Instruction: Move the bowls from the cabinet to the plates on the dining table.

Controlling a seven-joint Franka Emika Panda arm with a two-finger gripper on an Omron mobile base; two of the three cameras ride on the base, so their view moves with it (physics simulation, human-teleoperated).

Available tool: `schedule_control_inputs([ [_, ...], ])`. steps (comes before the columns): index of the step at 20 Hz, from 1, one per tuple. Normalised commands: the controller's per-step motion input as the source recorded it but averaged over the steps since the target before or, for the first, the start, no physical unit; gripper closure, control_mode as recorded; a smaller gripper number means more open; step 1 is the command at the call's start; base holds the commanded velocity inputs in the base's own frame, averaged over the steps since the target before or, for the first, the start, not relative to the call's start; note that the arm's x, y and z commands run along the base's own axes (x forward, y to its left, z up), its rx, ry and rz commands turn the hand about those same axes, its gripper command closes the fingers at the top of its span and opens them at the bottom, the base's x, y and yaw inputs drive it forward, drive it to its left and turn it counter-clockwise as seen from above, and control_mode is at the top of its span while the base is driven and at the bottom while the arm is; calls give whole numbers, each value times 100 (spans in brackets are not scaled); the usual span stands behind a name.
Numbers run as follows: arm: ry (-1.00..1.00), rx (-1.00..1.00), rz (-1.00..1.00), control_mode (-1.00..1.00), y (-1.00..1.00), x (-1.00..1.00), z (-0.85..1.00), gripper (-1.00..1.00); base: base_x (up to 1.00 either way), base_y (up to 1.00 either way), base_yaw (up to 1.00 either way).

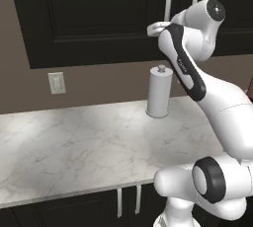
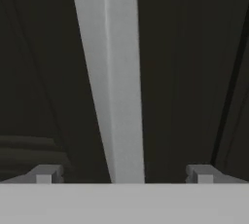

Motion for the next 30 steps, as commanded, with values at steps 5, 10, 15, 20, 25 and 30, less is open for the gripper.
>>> schedule_control_inputs([
  [5,-1,-5,4,-100,0,67,1,-100,0,0,0],
  [10,0,0,0,-100,0,16,0,-100,0,0,0],
  [15,0,0,0,-100,0,0,0,100,0,0,0],
  [20,0,0,0,-100,0,0,0,100,0,0,0],
  [25,0,0,0,-100,0,0,0,100,0,0,0],
  [30,-4,-2,0,-100,15,-17,1,100,0,0,0],
])
